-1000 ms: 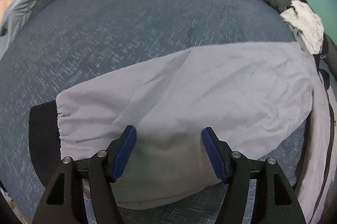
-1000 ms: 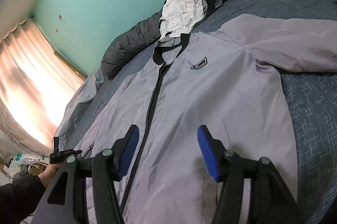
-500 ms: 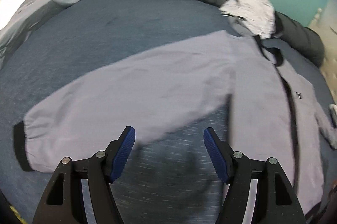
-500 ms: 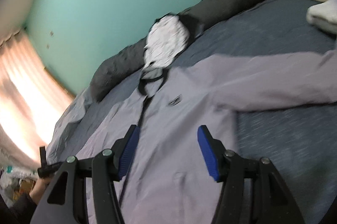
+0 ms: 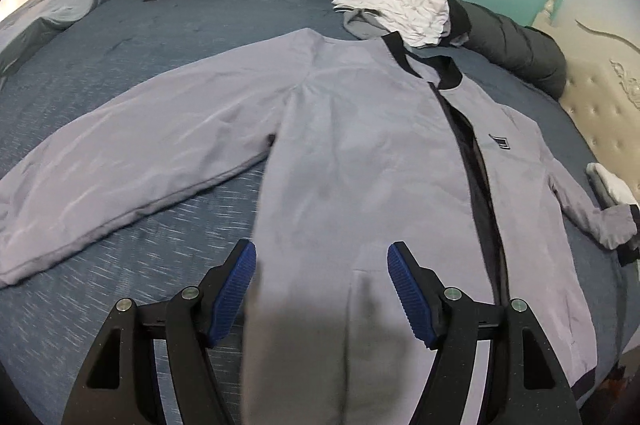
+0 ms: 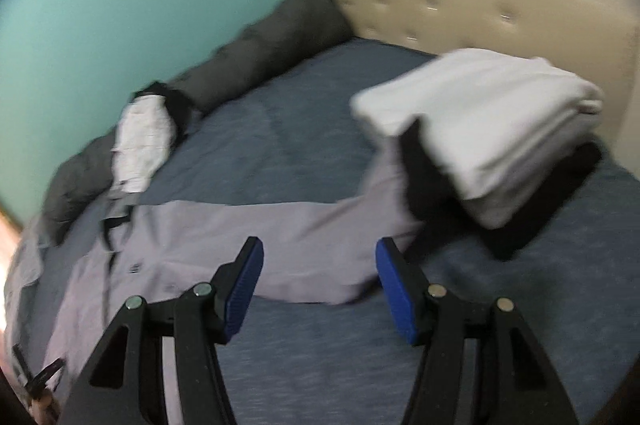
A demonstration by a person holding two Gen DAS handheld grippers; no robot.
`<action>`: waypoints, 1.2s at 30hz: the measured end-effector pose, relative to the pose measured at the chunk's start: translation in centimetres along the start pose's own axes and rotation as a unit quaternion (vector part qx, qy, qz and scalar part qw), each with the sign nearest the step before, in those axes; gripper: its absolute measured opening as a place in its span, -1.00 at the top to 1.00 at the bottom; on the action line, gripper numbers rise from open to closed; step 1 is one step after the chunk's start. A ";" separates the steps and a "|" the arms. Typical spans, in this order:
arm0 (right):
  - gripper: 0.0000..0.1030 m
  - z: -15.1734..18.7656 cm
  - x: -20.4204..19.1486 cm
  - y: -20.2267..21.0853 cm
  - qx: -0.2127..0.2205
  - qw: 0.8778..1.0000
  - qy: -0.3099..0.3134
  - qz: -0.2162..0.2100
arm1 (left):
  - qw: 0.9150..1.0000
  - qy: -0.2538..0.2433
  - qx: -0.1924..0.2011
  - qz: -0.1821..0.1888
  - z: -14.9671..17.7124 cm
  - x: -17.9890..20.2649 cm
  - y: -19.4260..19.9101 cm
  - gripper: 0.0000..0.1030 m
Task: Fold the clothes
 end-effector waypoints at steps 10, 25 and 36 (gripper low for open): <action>-0.16 -1.9 4.5 -2.9 -0.010 0.999 -0.020 0.027 | 0.999 0.004 0.028 0.017 1.1 0.7 -0.5 -0.46; 0.67 -2.6 3.6 -6.9 0.008 1.000 -0.013 0.010 | 0.999 -0.005 0.033 0.011 1.0 0.4 -1.1 -0.48; 0.78 -5.9 -4.2 -2.0 0.054 0.996 0.067 -0.008 | 0.999 -0.002 0.045 0.026 0.5 -0.1 -0.4 -0.50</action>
Point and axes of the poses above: each gripper's, at about its wrist camera, not at the fingertips, and y roughly against the way its jaws point, x to its right, z to its underside, the point moved 2 cm from there along -y, roughly the way its jaws point, and after that the axes turned 15 degrees about -x, right-handed, at the moved point
